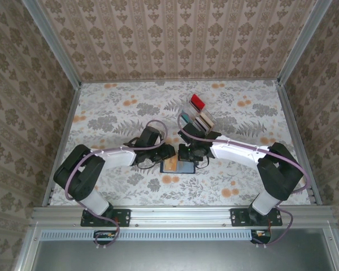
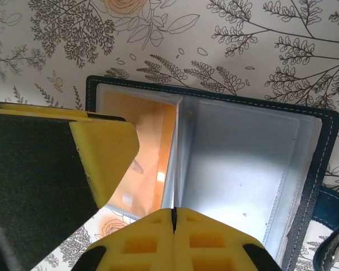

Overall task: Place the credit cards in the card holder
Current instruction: Insert the credit card into the card slot.

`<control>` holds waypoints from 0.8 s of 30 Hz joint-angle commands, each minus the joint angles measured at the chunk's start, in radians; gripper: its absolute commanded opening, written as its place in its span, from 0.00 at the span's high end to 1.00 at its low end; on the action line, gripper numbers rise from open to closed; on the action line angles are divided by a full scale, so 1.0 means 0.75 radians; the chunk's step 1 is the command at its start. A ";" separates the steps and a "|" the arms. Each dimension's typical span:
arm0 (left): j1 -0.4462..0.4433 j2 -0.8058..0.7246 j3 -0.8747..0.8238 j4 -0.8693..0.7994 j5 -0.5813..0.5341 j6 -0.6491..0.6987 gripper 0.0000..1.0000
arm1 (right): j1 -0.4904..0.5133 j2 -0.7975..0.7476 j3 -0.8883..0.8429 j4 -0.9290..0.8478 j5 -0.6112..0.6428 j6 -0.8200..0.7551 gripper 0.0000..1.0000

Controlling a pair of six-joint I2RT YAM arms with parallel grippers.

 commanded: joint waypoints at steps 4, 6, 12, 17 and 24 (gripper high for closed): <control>-0.024 0.044 0.022 0.039 0.013 -0.025 0.74 | 0.011 0.050 -0.012 0.033 -0.013 0.028 0.92; -0.027 0.049 0.020 0.039 0.008 -0.024 0.74 | 0.012 0.057 -0.013 0.040 -0.019 0.031 0.91; -0.028 0.066 0.013 0.037 0.005 -0.030 0.77 | 0.012 0.086 -0.015 0.098 -0.064 0.048 0.89; -0.028 0.055 -0.005 0.036 -0.019 -0.038 0.80 | 0.015 0.095 -0.014 0.114 -0.073 0.053 0.87; -0.028 0.029 -0.036 0.049 -0.060 -0.059 0.88 | 0.015 0.128 -0.027 0.183 -0.136 0.066 0.83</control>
